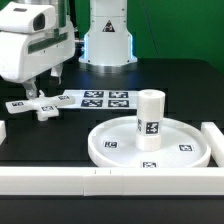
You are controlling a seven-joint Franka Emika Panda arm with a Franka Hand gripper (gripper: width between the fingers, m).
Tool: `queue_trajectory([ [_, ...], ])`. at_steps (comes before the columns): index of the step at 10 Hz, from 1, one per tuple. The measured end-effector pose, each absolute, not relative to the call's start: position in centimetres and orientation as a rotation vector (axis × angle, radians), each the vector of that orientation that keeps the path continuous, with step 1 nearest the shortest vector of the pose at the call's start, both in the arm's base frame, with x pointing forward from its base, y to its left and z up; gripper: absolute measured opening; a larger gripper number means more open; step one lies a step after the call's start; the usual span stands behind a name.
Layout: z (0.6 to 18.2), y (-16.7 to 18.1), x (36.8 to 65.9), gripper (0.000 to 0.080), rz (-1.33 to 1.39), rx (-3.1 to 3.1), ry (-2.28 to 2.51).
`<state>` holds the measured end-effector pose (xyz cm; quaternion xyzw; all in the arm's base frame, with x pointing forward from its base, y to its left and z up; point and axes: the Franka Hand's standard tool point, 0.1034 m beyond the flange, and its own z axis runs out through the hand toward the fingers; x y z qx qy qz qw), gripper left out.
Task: Assemble round table
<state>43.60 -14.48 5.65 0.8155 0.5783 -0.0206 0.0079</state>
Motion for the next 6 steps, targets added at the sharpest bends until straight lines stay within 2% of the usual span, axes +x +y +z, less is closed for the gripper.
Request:
queue_trajectory([
  [6,4.87,-14.76,42.91,0.0649,-0.083,2.517,1.876],
])
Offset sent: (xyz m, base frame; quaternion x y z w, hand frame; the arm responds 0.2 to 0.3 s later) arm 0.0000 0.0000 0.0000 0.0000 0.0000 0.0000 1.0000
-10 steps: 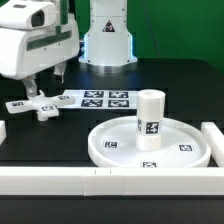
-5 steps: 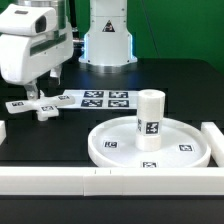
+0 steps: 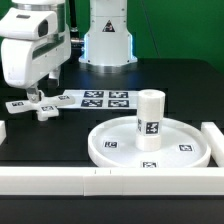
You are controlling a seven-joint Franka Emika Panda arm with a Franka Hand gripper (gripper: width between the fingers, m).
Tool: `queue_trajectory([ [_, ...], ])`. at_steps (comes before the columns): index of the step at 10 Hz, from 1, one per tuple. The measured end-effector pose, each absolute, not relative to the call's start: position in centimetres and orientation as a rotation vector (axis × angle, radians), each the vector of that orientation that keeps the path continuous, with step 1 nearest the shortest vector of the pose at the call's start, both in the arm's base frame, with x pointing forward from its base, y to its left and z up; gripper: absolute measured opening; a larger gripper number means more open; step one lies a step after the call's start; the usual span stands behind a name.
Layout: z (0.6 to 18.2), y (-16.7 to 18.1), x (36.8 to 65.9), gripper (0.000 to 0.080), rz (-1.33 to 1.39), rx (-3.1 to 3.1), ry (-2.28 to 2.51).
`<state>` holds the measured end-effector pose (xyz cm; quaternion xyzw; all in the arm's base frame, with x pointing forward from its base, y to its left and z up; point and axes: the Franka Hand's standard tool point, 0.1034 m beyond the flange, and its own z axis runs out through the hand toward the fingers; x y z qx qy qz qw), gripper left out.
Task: Assemble round table
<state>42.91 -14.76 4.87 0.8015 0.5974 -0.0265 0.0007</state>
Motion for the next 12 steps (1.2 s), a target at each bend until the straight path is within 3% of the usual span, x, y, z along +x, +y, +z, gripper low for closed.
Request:
queue_trajectory([
  [12,3.6,-14.9,42.5,0.0649,-0.110,2.539,1.873],
])
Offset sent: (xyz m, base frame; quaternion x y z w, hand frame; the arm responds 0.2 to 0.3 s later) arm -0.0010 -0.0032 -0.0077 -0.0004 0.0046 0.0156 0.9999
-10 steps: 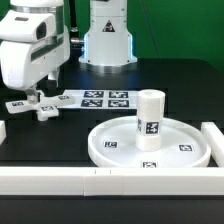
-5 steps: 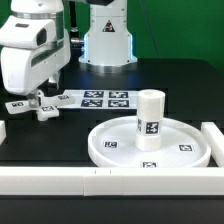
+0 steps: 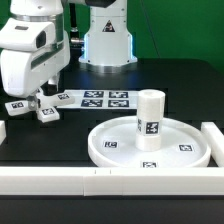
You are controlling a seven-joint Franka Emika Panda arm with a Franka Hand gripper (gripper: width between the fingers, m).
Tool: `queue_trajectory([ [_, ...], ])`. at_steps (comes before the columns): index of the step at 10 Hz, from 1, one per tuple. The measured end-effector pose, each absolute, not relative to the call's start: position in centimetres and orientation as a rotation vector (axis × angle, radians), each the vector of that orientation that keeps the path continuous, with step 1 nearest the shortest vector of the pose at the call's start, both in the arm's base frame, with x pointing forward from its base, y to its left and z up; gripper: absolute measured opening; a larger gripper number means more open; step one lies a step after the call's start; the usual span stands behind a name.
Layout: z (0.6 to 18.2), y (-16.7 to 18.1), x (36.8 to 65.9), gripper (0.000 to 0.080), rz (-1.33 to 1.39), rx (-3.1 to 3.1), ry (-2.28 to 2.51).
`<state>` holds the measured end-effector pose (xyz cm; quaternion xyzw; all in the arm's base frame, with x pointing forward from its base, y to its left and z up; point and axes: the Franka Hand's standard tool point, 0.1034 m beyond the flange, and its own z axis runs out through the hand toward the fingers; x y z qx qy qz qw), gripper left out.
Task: Assemble round table
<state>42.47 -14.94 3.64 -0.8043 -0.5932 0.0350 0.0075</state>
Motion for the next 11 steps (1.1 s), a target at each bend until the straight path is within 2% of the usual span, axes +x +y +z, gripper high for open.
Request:
queue_trajectory([
  [4,4.07,-14.97,42.82,0.0649,0.100,-2.529,-1.849],
  [11,3.81,-15.41,42.62,0.0649,0.105,-2.537,-1.832],
])
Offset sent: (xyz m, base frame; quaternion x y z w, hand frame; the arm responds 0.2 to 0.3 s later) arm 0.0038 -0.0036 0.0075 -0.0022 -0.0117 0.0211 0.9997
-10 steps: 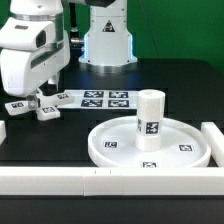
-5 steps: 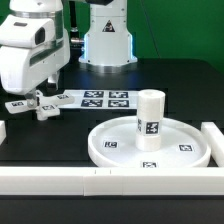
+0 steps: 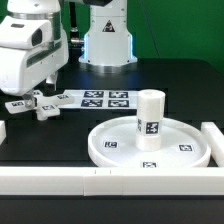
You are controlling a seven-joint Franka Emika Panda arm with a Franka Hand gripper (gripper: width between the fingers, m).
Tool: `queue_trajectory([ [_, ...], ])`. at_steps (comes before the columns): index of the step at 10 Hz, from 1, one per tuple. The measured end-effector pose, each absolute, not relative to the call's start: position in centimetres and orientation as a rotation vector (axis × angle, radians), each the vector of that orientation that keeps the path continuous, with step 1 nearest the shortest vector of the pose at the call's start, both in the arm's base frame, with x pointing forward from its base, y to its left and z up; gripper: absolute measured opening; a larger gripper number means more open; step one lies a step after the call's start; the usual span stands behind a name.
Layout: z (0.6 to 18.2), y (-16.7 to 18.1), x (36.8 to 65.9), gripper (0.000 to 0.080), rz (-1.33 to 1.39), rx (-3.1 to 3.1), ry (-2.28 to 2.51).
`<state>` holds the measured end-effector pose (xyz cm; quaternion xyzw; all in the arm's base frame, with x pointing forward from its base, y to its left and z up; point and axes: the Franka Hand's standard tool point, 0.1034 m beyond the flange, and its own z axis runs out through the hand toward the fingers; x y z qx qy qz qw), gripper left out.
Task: Assemble round table
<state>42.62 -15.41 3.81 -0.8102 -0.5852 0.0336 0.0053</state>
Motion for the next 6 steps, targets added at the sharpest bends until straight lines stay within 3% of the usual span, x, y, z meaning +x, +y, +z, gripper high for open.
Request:
queue_trajectory([
  [6,2.6,-15.5,42.4,0.0649,0.127,-2.524,-1.825],
])
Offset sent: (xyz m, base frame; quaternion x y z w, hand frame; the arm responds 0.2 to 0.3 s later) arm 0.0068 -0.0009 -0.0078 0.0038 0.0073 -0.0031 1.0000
